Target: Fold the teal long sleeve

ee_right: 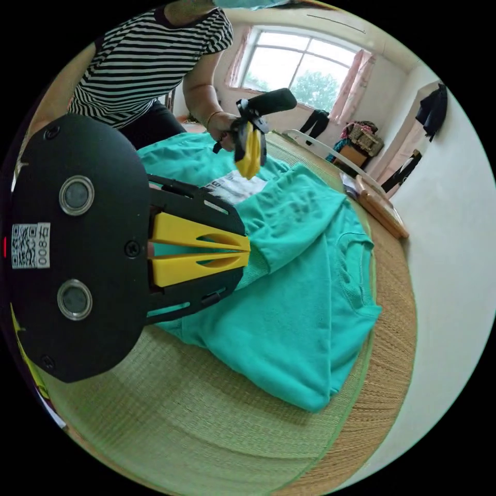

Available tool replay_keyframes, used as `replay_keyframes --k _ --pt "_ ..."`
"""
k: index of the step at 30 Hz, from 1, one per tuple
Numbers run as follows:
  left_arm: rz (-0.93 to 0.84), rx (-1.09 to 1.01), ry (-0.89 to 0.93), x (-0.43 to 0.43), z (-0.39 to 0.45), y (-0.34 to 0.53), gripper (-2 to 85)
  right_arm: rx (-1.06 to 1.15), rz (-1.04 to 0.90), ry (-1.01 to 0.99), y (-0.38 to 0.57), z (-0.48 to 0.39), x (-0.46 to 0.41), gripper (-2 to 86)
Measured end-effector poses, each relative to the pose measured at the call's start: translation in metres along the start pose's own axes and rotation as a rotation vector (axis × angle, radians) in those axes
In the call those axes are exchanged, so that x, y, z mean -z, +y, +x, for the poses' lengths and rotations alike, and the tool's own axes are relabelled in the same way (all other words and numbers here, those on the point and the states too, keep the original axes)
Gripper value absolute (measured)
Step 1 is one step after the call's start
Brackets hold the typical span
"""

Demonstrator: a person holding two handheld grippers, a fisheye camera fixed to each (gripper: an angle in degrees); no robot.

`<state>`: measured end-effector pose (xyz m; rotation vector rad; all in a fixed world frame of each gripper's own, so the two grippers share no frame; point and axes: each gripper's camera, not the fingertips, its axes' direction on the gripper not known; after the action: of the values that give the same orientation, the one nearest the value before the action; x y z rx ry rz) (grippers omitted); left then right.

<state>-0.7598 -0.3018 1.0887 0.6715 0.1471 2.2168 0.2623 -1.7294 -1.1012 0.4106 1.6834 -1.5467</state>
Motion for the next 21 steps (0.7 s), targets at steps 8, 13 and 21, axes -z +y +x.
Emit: replay_keyframes --k 8,13,21 --pt "0.221 0.349 -0.366 0.117 -0.102 0.062 0.9 0.245 0.098 0.017 -0.048 -0.103 -0.067 0.1" --pt "0.152 0.37 -0.345 0.121 -0.132 0.073 0.4 0.36 0.026 0.073 -0.122 -0.17 -0.16 0.0" --pt "0.099 0.299 -0.389 0.133 -0.139 0.088 0.2 0.368 -0.063 0.155 -0.197 -0.216 -0.281 0.1"
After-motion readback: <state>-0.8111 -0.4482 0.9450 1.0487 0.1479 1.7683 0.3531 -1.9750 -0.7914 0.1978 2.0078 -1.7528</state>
